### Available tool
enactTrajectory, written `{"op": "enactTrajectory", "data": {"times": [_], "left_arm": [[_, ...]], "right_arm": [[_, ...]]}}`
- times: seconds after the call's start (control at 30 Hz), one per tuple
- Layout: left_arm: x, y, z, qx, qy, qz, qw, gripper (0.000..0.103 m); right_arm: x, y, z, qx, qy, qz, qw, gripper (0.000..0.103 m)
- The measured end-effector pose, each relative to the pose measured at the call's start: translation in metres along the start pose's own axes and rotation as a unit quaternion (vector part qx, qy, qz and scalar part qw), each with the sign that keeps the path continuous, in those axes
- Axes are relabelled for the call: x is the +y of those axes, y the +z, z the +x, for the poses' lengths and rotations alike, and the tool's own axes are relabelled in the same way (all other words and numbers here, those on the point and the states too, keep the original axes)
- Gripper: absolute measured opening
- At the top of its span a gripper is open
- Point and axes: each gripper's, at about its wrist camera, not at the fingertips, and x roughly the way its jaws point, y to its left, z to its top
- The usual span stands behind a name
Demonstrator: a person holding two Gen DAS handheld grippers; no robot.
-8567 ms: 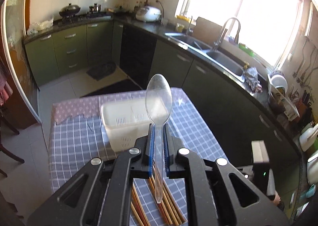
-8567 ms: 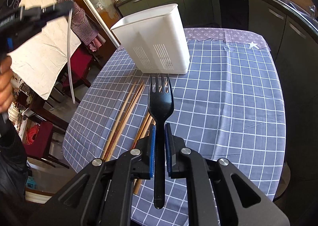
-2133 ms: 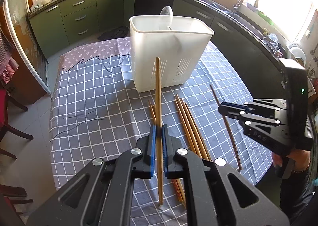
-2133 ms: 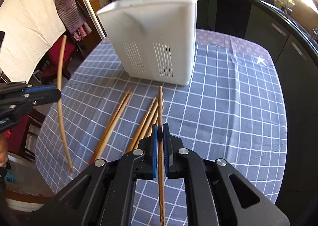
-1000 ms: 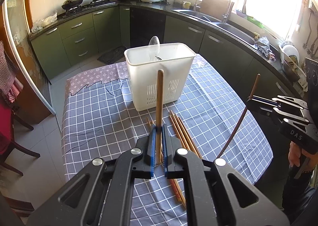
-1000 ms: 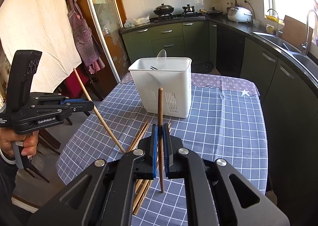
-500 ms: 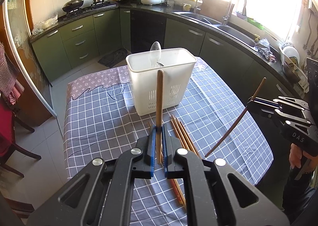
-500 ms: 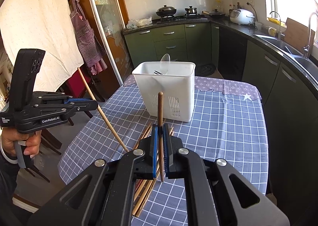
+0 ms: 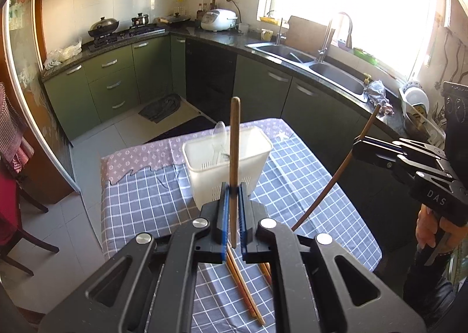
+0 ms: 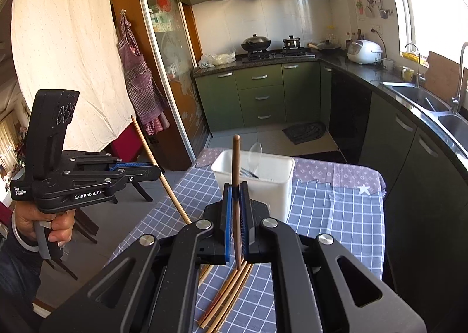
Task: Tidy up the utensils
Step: 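Lift both chopsticks upright and carry them over the white caddy, then lower the chopsticks into the caddy and open both tools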
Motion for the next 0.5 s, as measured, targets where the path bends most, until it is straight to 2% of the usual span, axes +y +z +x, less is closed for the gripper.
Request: {"op": "enactTrajectory", "data": {"times": [0.27, 0.37, 0.5], "left_arm": [[-0.001, 0.064, -0.035, -0.078, 0.013, -0.002, 0.9969, 0.006], [0.002, 0.082, -0.029, -0.095, 0.023, -0.005, 0.9952, 0.006], [0.008, 0.095, 0.001, -0.090, 0.036, -0.009, 0.9953, 0.006]], "right_arm": [[-0.004, 0.079, -0.013, -0.054, -0.015, -0.001, 0.998, 0.006], [-0.011, 0.106, -0.007, -0.071, -0.027, 0.004, 0.997, 0.006], [-0.025, 0.129, 0.020, -0.071, -0.041, 0.013, 0.997, 0.006]]}}
